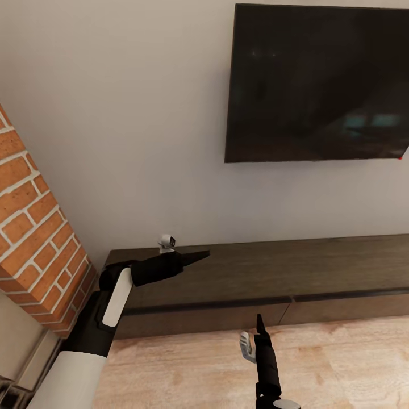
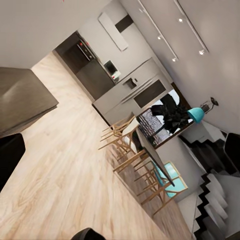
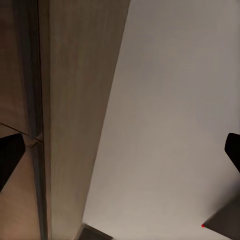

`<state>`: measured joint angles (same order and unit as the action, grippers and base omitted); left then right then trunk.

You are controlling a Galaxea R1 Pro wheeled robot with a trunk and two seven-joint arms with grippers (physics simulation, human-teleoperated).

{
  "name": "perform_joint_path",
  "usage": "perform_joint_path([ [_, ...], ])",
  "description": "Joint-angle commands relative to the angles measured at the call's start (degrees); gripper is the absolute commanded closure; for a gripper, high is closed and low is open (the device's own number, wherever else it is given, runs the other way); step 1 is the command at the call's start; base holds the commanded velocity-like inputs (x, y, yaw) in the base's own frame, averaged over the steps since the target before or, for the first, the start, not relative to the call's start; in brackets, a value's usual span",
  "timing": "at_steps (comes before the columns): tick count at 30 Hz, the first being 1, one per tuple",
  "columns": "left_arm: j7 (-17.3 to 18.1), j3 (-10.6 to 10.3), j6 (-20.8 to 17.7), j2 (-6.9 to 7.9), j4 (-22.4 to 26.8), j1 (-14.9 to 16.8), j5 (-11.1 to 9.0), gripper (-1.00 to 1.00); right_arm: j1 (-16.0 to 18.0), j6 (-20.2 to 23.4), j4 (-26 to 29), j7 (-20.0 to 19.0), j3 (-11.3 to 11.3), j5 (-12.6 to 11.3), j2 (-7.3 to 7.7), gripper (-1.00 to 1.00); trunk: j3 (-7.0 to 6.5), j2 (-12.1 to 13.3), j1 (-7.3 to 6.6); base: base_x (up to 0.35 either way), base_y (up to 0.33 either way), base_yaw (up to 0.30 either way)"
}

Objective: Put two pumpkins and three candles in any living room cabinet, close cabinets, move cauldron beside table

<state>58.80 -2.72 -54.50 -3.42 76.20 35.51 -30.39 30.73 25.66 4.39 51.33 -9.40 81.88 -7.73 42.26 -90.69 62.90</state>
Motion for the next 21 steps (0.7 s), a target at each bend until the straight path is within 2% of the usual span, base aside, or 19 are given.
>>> perform_joint_path([
  [1,0.0,0.0,0.0,0.0,0.0,0.0,0.0,-1.0,0.0,0.0,0.0,0.0,0.0,0.0,0.0,-1.0,0.18,-0.4,0.23,0.0,0.0,0.0],
  [21,0.1,0.0,0.0,0.0,0.0,0.0,-0.1,-1.0,0.0,0.0,0.1,0.1,0.0,-0.1,-0.11,-1.0,3.78,-8.4,4.62,0.0,0.0,0.0],
])
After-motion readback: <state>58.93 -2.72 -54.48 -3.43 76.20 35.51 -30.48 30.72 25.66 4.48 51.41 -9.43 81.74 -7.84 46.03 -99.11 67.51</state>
